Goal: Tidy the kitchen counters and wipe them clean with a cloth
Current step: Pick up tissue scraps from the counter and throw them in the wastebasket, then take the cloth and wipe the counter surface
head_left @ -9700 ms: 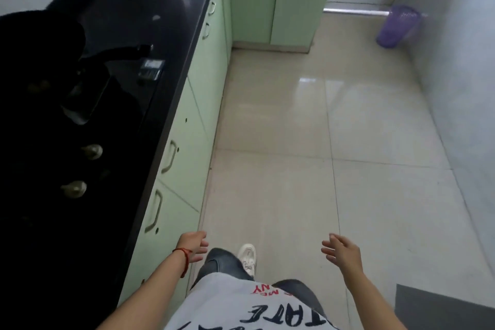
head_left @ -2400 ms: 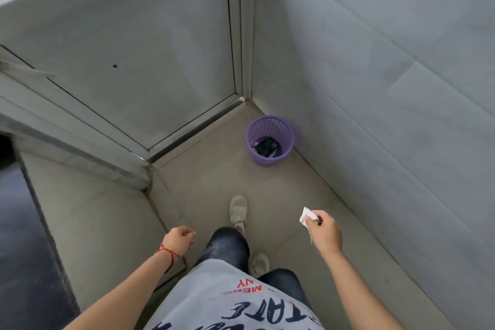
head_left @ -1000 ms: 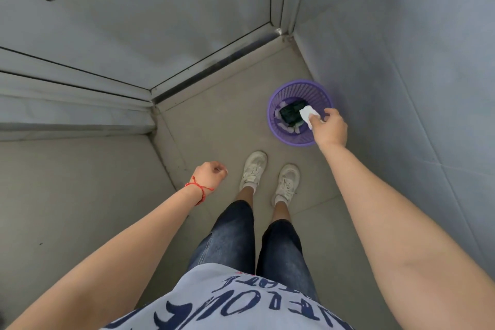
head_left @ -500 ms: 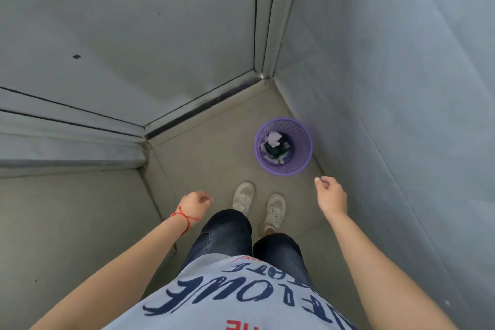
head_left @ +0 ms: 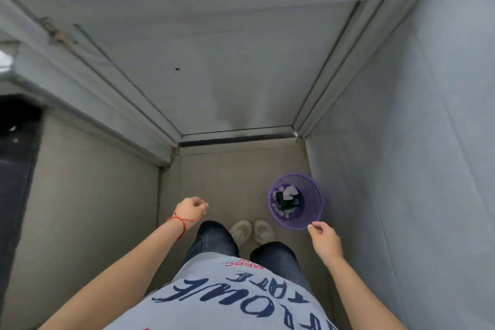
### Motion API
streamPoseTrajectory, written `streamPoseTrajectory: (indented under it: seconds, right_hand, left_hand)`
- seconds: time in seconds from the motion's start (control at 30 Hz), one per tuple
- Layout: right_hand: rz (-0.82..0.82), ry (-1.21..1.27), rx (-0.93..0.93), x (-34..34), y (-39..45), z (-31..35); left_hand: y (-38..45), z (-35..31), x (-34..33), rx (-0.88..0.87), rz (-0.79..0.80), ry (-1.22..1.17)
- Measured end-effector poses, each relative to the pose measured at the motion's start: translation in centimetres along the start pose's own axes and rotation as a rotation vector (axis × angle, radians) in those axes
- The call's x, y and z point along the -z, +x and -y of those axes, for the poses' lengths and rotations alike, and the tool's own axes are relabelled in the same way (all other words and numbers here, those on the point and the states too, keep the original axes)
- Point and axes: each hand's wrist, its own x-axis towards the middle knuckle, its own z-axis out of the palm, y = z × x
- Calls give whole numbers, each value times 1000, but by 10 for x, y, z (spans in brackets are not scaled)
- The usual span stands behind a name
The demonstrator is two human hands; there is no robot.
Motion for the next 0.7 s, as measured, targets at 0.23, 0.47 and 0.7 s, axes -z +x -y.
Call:
streamPoseTrajectory:
  seconds: [0.23,0.47,0.7]
  right_hand:
    - [192,-242,252,8,25,39]
    - [330,-523,464,-33,14,77]
    - [504,-747,635,-123,-46,86]
  left_hand:
    - [-67,68,-35,234,-232,-442]
    - [-159,171,-102,516,-422,-824]
    - [-242,250,-169,753,-599,-1172]
